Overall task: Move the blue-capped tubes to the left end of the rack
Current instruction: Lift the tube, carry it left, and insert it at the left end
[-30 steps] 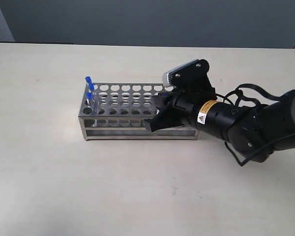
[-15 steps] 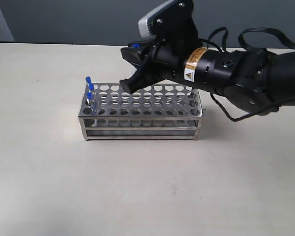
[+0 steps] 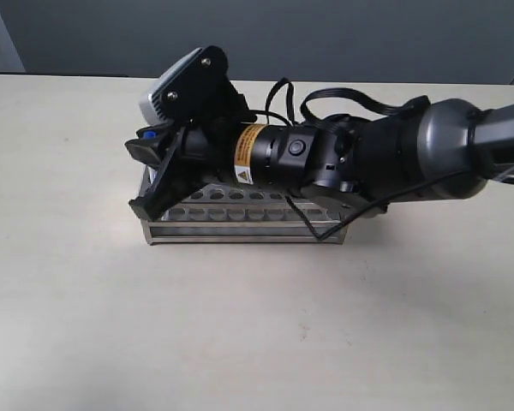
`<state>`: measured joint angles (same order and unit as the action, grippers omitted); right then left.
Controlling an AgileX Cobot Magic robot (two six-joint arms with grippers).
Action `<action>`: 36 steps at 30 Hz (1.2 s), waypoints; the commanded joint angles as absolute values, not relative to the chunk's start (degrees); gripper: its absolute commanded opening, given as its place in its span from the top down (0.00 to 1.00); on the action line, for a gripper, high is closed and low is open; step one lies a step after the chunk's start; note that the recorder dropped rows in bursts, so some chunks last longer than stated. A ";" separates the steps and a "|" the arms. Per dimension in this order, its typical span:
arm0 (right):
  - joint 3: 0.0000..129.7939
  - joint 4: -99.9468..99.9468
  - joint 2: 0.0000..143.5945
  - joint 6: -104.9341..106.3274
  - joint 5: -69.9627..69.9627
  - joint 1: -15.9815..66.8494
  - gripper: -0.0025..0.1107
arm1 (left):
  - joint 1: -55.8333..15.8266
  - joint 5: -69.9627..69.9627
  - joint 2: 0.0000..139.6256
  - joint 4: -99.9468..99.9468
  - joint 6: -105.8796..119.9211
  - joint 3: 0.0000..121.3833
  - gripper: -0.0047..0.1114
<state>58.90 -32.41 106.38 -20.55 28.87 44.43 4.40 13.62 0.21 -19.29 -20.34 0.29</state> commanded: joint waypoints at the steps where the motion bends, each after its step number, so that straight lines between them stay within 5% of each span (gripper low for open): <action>1: 59.27 -32.69 107.76 -21.02 30.69 44.66 0.98 | 3.87 13.30 0.00 -19.14 -20.42 0.10 0.96; 22: 64.88 -33.09 115.23 -21.02 25.75 44.66 0.97 | 3.87 13.30 0.00 -19.14 -20.42 0.10 0.96; 28: 64.95 -33.30 115.47 -21.02 27.50 44.66 0.59 | 3.87 13.30 0.00 -19.14 -20.42 0.10 0.96; 36: 65.86 -30.10 111.68 -15.28 24.36 44.55 0.59 | 3.87 13.30 0.00 -19.14 -20.42 0.10 0.96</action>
<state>65.08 -32.55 114.85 -18.59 25.43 44.59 4.40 13.62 0.21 -19.29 -20.34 0.29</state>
